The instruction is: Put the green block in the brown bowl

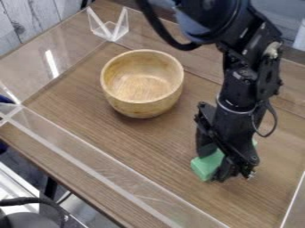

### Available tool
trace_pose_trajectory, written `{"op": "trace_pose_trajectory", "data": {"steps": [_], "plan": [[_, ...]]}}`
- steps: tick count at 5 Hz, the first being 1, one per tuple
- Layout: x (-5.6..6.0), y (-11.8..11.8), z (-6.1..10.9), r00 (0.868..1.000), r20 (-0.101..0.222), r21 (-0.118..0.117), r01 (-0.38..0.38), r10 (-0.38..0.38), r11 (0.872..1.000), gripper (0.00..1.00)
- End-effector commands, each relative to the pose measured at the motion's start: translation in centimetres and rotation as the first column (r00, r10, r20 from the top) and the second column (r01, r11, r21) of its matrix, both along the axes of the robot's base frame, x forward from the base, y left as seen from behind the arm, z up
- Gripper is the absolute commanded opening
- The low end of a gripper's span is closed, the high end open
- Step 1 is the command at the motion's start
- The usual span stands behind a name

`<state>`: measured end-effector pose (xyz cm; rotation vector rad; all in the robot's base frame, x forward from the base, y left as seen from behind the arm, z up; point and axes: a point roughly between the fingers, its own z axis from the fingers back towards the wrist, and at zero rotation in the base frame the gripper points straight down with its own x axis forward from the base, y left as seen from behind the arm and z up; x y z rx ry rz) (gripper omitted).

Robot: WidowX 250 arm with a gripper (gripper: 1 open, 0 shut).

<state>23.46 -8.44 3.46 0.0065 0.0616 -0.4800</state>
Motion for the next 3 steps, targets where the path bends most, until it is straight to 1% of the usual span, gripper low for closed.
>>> {"op": "trace_pose_trajectory", "data": {"steps": [1,2,3], "plan": [[0.8,-0.2,1.0,0.998,0.058,-0.035,0.002,0.0,0.999,0.0],[0.6,0.2,2.8,0.994,0.111,-0.055,-0.01,0.016,0.998,0.0],[0.3,0.7,5.7,0.986,0.162,-0.03,-0.026,0.03,0.999,0.0]]}}
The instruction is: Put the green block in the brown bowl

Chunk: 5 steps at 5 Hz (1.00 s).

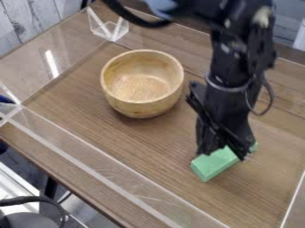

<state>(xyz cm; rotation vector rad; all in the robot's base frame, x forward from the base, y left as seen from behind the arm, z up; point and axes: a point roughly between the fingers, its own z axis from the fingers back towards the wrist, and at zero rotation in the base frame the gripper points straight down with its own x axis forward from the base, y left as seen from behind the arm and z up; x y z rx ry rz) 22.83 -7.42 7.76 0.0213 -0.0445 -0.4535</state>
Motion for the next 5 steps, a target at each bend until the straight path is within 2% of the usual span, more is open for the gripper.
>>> {"op": "trace_pose_trajectory", "data": {"steps": [1,2,3,4,5], "plan": [[0.6,0.2,4.0,0.995,0.098,0.009,-0.016,0.015,1.0,0.0],[0.7,-0.5,2.1,0.996,0.09,0.036,-0.009,0.006,0.999,0.0],[1.1,-1.6,0.1,0.997,0.071,0.068,0.014,-0.018,0.998,1.0],[0.6,0.7,1.9,0.994,0.093,0.05,-0.067,0.063,0.996,0.0],[0.0,3.0,3.3,0.983,0.108,0.029,-0.15,0.146,0.988,0.0]]}}
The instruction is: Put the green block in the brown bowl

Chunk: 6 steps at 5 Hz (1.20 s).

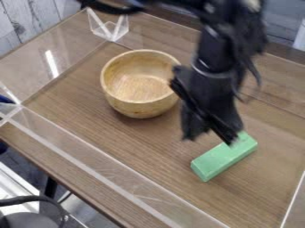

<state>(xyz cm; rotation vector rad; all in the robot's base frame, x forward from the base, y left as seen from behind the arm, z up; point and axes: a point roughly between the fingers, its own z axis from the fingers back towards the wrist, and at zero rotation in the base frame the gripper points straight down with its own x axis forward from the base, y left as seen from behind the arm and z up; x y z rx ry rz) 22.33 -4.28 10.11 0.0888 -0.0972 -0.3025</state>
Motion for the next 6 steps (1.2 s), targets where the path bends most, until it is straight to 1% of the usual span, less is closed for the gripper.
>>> {"op": "trace_pose_trajectory", "data": {"steps": [1,2,3,4,5,6], "plan": [[1.1,-2.5,0.5,0.992,0.043,-0.005,0.115,-0.115,0.993,1.0],[1.6,-4.8,0.1,0.972,0.045,-0.001,0.231,-0.231,0.973,1.0],[2.5,-6.4,-0.9,0.963,0.038,-0.007,0.269,-0.268,0.963,1.0],[3.3,-6.3,-2.1,0.964,0.022,-0.01,0.265,-0.265,0.964,1.0],[3.9,-6.5,-3.5,0.962,0.001,-0.013,0.274,-0.274,0.962,1.0],[3.9,-6.6,-4.6,0.962,-0.015,0.015,0.273,-0.273,0.962,1.0]]}}
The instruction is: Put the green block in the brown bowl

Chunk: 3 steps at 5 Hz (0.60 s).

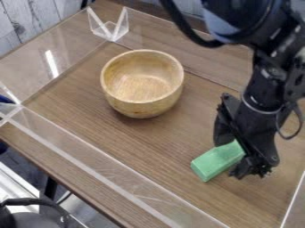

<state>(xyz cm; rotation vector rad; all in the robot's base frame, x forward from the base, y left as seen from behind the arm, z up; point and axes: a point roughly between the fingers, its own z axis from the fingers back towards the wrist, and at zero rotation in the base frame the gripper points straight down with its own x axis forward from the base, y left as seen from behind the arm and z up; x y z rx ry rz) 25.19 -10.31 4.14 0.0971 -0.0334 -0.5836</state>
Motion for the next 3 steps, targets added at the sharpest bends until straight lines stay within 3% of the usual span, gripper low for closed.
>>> {"op": "trace_pose_trajectory", "data": {"steps": [1,2,3], "plan": [[1.1,-0.5,0.3,0.999,0.05,0.003,-0.003,0.003,1.0,1.0],[1.3,-0.3,-1.0,0.997,0.053,-0.018,-0.048,0.049,0.999,0.0],[1.4,-0.2,-1.7,0.993,0.069,-0.036,-0.094,0.096,0.995,0.0]]}}
